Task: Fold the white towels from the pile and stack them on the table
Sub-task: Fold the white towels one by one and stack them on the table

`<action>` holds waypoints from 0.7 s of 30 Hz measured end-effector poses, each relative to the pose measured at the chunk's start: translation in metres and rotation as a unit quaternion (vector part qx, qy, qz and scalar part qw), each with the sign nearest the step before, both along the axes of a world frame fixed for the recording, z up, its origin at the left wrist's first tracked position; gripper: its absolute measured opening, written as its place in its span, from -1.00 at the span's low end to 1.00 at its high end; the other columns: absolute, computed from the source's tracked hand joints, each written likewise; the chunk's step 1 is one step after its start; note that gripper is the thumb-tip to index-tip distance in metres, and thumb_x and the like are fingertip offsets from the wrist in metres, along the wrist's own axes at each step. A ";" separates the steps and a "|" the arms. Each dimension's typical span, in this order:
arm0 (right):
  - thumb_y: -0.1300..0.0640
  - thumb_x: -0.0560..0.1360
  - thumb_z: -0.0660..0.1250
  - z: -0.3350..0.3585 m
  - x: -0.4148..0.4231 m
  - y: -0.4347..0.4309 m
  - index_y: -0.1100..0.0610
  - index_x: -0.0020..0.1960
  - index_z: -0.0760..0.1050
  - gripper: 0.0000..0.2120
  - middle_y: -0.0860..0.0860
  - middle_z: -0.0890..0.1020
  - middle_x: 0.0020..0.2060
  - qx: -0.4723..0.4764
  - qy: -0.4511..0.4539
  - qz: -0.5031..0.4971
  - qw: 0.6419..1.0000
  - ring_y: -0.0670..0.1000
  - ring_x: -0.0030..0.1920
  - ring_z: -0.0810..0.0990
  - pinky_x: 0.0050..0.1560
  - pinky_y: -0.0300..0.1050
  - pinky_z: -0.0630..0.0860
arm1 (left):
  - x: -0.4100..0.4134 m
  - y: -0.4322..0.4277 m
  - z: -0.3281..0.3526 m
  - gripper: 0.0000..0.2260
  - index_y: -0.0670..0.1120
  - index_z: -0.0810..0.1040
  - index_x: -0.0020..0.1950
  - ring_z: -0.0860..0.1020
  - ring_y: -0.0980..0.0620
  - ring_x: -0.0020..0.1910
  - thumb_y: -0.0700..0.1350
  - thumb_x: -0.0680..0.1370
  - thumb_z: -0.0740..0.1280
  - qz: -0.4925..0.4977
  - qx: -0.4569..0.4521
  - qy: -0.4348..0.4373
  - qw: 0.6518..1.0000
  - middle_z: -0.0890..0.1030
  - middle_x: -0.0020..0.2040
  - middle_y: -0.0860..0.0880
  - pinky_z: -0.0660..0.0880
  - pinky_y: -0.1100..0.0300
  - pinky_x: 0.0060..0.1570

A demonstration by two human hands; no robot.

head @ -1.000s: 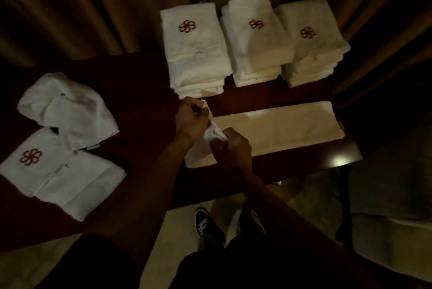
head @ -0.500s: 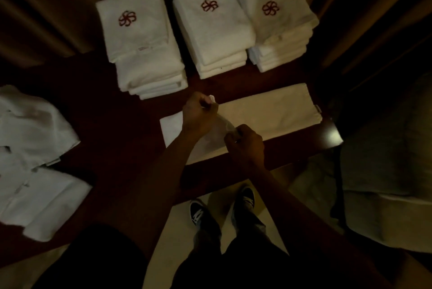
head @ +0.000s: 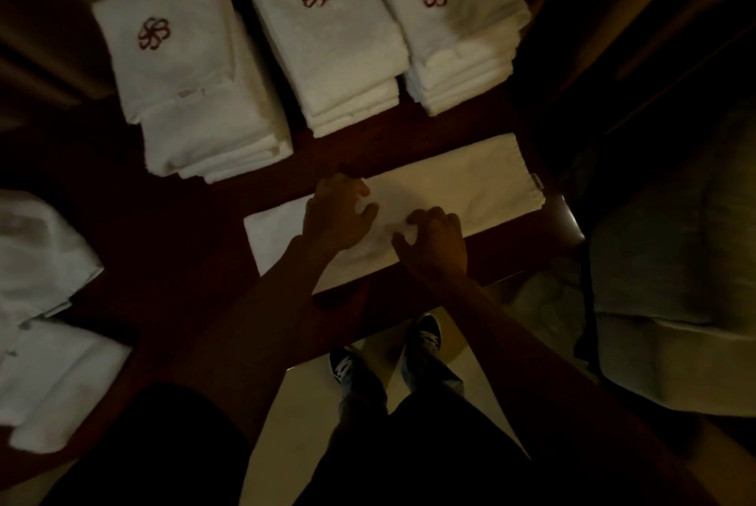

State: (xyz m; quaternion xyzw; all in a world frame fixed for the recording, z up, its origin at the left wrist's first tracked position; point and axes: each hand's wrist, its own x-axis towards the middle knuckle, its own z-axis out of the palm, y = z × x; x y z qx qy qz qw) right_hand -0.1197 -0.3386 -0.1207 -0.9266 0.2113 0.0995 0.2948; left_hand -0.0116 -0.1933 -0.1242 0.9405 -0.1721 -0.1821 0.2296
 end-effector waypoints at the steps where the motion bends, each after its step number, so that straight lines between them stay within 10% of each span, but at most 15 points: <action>1: -0.10 0.53 0.37 0.003 0.001 -0.009 0.12 0.27 0.53 -0.58 0.09 0.56 0.17 -0.005 -0.015 -0.017 1.000 0.16 0.20 0.45 0.04 0.03 0.51 | 0.004 -0.010 0.002 -0.67 -0.08 0.57 0.22 0.47 -0.11 0.23 0.06 0.54 0.41 -0.008 -0.022 -0.008 1.000 0.53 0.21 -0.09 0.49 -0.04 0.12; 21: -0.17 0.55 0.34 -0.015 -0.016 -0.185 0.08 0.35 0.47 -0.52 0.10 0.47 0.31 0.049 0.070 -0.291 0.953 0.21 0.34 0.41 0.28 0.14 0.49 | 0.052 -0.237 -0.030 -0.53 -0.07 0.35 0.50 0.36 -0.16 0.44 -0.04 0.61 0.34 -0.175 0.027 0.026 0.984 0.46 0.41 -0.13 0.39 -0.10 0.35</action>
